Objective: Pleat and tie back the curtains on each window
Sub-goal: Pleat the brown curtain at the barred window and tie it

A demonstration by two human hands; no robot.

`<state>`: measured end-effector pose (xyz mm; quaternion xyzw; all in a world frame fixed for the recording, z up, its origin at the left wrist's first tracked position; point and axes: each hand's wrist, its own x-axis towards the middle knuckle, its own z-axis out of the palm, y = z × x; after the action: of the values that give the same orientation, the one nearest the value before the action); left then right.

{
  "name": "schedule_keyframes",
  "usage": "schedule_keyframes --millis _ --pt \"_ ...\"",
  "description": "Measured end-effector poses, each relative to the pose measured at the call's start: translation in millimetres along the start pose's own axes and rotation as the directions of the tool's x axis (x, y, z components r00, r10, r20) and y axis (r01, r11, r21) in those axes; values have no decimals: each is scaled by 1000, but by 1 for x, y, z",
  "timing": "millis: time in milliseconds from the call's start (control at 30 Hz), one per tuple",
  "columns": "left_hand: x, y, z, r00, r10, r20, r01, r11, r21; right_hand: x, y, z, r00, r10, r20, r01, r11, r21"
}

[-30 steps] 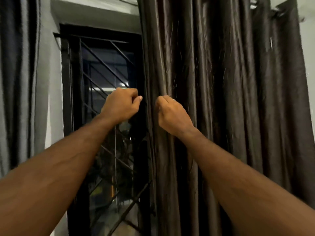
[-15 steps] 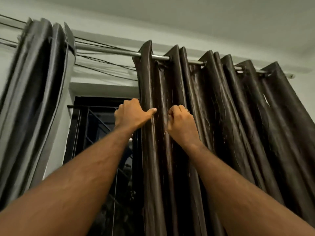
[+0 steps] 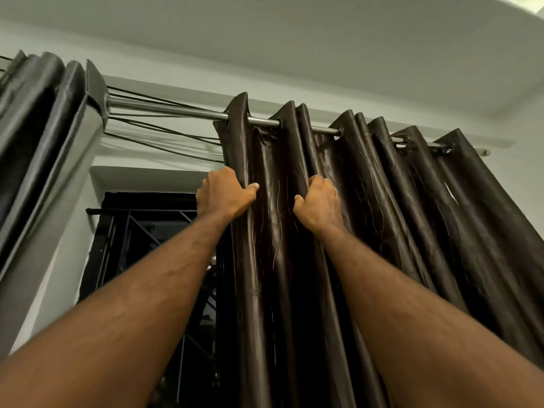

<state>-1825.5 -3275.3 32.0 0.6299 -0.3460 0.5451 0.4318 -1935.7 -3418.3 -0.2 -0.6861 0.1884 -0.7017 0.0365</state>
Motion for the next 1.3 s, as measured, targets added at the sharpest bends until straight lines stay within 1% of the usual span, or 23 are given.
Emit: schedule_keyframes --millis 67,167,300,400,500,567,633,667,700,733,767,800,867,933,967,1067,1100,1200,1233,1267,1300 --pt "5 3 0 1000 19 -13 -19 999 28 11 2 2 998 59 39 -61 996 58" --pt "10 5 0 999 1 -34 1 997 83 24 5 6 994 84 67 -92 989 120" --pt "11 4 6 999 -45 24 43 997 60 38 19 12 990 71 120 -91 981 172" --pt "8 2 11 997 -67 -27 68 997 38 42 28 18 991 45 130 -71 976 207" --pt "8 -1 15 997 -47 -56 49 998 31 45 36 27 994 2 108 -30 964 262" --pt "9 -7 13 998 -21 -62 23 999 39 42 38 35 998 -25 59 11 974 226" --pt "13 -14 7 999 19 -34 -18 999 27 38 24 45 995 -31 96 15 986 164" --pt "16 -18 4 999 38 -8 -38 999 30 35 6 50 990 -35 135 8 981 195" --pt "19 -20 -1 999 53 11 -53 998 41 33 -16 54 982 -71 173 16 954 300" --pt "24 -23 -4 997 69 23 -70 996 50 32 -40 60 970 -143 196 44 898 438" --pt "28 -27 -7 997 78 21 -79 995 60 32 -63 65 957 -212 196 74 838 541" --pt "31 -32 -10 996 86 3 -87 994 66 33 -82 67 947 -256 194 97 802 589" --pt "34 -42 -14 996 94 -9 -94 994 47 37 -94 69 922 -322 214 140 795 590" --pt "31 -48 -14 994 106 25 -106 994 -7 40 -83 70 896 -365 255 165 804 571" --pt "29 -49 -12 994 107 28 -106 993 -43 41 -75 71 895 -365 257 161 802 575" --pt "27 -48 -2 994 106 17 -103 985 -139 41 -59 76 907 -312 283 62 764 643" --pt "27 -44 2 994 105 28 -100 984 -147 40 -57 75 902 -312 297 46 755 654" --pt "25 -26 18 991 114 75 -103 986 -133 37 -53 68 896 -315 313 65 791 609" --pt "22 -18 21 990 115 76 -105 986 -126 35 -52 63 901 -296 316 51 797 602" --pt "20 -12 24 992 112 66 -102 986 -136 33 -50 59 900 -276 336 14 791 612" --pt "19 -7 26 993 107 47 -99 983 -157 30 -49 56 890 -256 377 -54 762 645"
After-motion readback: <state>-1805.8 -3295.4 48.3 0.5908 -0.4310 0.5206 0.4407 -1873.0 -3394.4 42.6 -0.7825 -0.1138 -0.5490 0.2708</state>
